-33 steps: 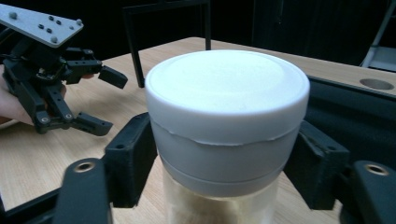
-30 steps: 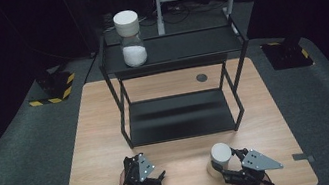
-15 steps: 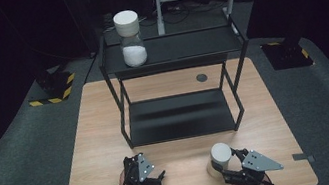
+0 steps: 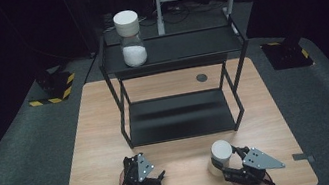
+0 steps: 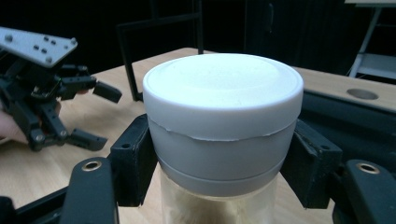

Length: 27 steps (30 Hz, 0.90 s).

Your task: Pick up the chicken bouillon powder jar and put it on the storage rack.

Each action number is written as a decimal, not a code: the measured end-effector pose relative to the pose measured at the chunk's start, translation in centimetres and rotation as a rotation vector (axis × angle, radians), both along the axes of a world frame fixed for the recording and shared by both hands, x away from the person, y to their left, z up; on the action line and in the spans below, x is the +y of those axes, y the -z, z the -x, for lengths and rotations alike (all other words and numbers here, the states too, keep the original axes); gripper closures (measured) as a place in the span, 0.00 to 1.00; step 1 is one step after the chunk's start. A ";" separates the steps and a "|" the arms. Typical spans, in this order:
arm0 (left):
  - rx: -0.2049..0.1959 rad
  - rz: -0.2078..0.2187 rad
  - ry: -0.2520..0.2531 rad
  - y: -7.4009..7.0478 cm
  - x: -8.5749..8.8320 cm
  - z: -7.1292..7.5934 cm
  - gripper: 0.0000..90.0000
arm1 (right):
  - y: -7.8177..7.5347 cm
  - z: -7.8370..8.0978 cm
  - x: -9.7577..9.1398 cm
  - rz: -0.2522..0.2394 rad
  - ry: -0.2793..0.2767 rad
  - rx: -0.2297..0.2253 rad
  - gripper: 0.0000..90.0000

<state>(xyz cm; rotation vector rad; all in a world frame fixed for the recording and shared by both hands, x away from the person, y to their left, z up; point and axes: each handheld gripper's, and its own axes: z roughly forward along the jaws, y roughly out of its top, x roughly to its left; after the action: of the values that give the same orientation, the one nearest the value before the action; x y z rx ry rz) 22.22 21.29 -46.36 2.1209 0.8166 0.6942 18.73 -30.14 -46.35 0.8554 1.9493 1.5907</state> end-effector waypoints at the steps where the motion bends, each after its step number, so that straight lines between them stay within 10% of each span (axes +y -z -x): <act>1: 0.000 0.004 0.000 0.0 0.0 0.0 0.01 | -0.1 0.0 0.0 -0.002 0.003 -0.004 0.37; 27: 0.006 0.032 0.013 0.1 0.7 -0.2 0.01 | -3.8 -3.2 0.0 -0.035 0.065 -0.029 0.37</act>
<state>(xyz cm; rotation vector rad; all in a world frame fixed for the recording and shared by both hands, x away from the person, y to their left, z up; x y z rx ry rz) 22.41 21.94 -46.46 2.0989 0.8114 0.6641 21.95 -30.13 -42.50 0.8954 1.8599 1.5947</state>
